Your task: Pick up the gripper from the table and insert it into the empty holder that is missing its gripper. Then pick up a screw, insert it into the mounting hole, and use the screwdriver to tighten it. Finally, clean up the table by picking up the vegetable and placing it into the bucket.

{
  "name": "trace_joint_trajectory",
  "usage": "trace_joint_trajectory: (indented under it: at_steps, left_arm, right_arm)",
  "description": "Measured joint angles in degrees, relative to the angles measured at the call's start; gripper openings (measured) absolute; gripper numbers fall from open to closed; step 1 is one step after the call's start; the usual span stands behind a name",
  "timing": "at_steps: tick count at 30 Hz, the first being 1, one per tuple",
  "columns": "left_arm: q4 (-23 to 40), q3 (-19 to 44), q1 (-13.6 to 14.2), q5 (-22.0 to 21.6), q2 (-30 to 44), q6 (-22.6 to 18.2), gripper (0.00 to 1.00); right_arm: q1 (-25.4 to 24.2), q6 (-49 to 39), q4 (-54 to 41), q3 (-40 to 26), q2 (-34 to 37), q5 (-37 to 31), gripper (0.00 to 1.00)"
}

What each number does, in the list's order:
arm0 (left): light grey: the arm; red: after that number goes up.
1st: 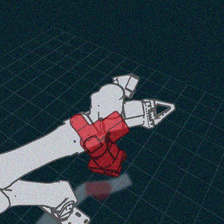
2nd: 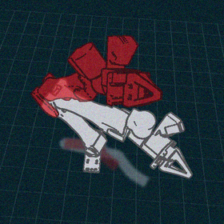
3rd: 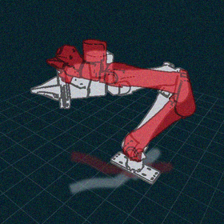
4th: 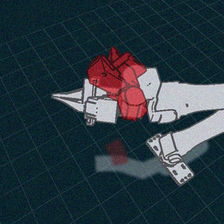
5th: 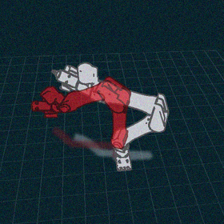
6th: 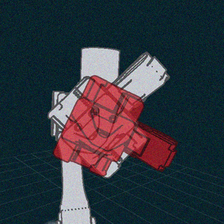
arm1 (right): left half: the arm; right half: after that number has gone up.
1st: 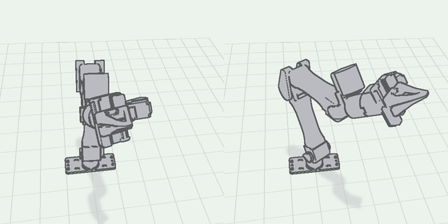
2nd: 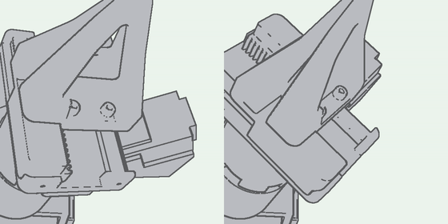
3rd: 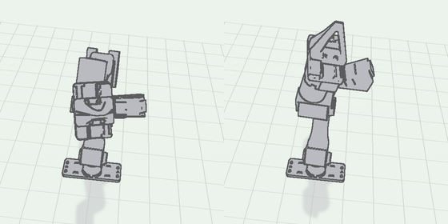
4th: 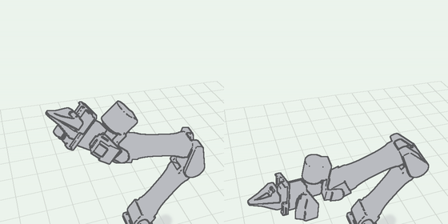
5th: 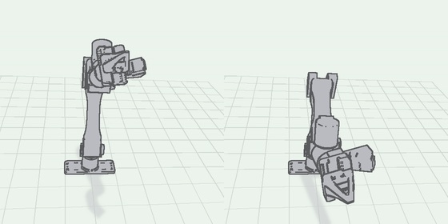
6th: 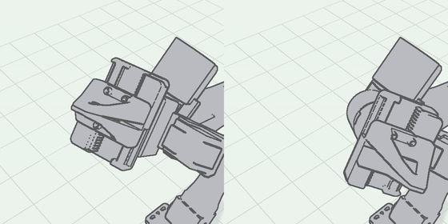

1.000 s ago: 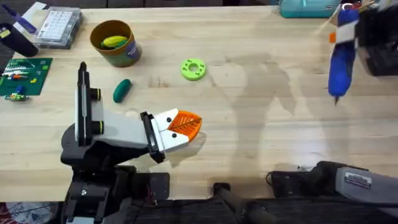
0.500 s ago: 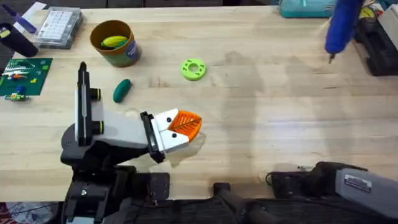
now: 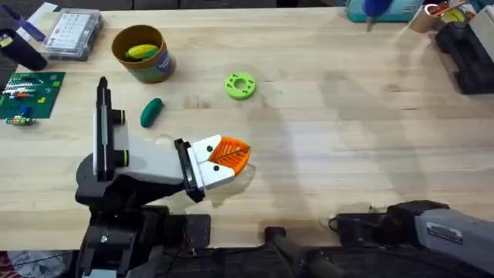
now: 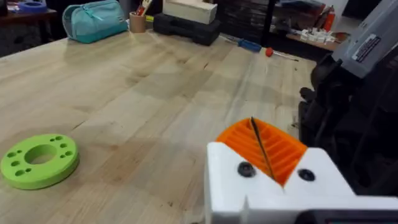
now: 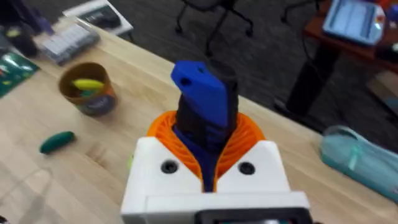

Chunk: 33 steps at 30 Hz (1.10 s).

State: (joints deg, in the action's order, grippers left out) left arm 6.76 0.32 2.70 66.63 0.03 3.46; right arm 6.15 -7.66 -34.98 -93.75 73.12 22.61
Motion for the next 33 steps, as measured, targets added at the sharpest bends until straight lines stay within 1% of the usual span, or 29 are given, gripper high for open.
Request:
trace_joint_trajectory:
  at_steps: [8, 14, 18, 25, 28, 33]
  left_arm:
    - [0.0, 0.0, 0.0, 0.0, 0.0, 0.0, 0.013]
    - [0.0, 0.0, 0.0, 0.0, 0.0, 0.0, 0.013]
    - [0.02, 0.0, 0.0, 0.0, 0.0, 0.0, 0.013]
    - [0.01, 0.0, 0.0, 0.0, 0.0, 0.0, 0.013]
    - [0.01, 0.0, 0.0, 0.0, 0.0, 0.0, 0.013]
    - [0.02, 0.0, 0.0, 0.0, 0.0, 0.0, 0.013]
  right_arm:
    - [8.06, 3.91, 7.61, -0.11, 0.0, 0.24, 0.051]
    - [13.33, 6.39, 9.81, -0.64, 0.0, 1.38, 0.051]
    - [14.67, 8.3, 12.94, -1.42, 0.0, 5.35, 0.051]
    - [14.92, 11.18, 18.93, -1.9, 0.0, 14.48, 0.051]
    - [15.53, 11.63, 19.54, -1.95, 0.0, 16.47, 0.051]
    - [17.62, 11.73, 19.54, -1.95, 0.0, 17.78, 0.051]
